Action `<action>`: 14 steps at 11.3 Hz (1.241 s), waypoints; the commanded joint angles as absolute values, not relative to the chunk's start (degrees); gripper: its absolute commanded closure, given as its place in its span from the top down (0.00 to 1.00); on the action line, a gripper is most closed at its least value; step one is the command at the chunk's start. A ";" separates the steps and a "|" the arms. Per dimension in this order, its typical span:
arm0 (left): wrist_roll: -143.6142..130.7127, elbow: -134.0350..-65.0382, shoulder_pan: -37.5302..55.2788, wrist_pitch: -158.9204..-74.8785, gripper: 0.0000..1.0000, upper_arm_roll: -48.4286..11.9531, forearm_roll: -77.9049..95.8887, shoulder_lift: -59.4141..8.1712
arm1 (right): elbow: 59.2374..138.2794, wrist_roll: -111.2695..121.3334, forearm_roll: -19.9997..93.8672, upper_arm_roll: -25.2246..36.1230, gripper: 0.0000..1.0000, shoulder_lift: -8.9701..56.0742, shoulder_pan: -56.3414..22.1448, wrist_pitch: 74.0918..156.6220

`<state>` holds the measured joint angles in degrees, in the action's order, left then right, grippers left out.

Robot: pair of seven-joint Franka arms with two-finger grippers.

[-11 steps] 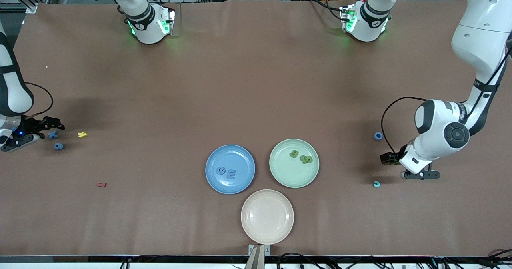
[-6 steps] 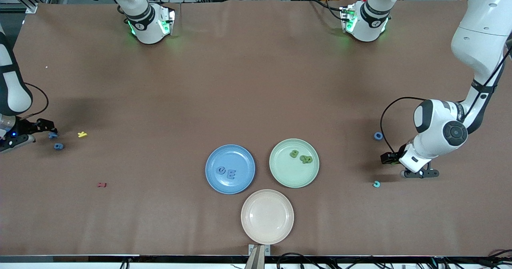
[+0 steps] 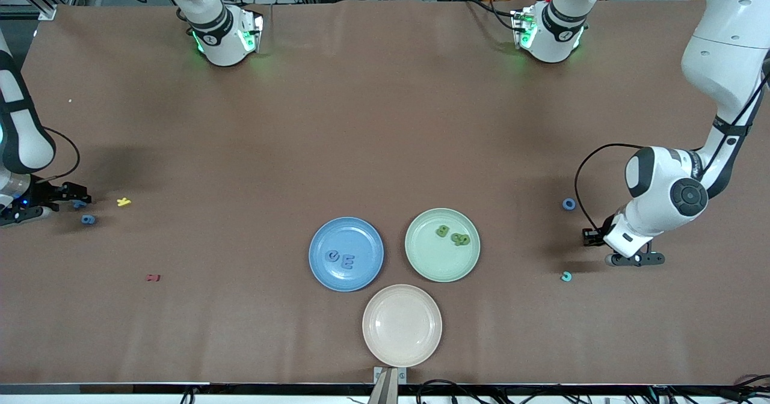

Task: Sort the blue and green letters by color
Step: 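Grasp green s with the left gripper while the right gripper reaches blue x, then place s in green plate with the left gripper while the right gripper grasps x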

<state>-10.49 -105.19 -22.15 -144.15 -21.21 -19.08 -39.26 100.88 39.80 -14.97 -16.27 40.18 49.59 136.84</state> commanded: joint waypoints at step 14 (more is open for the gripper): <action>-48.74 -95.10 11.76 -138.34 0.12 -14.85 -9.14 -38.58 | 103.80 38.67 -18.72 -16.79 0.33 40.08 50.89 140.89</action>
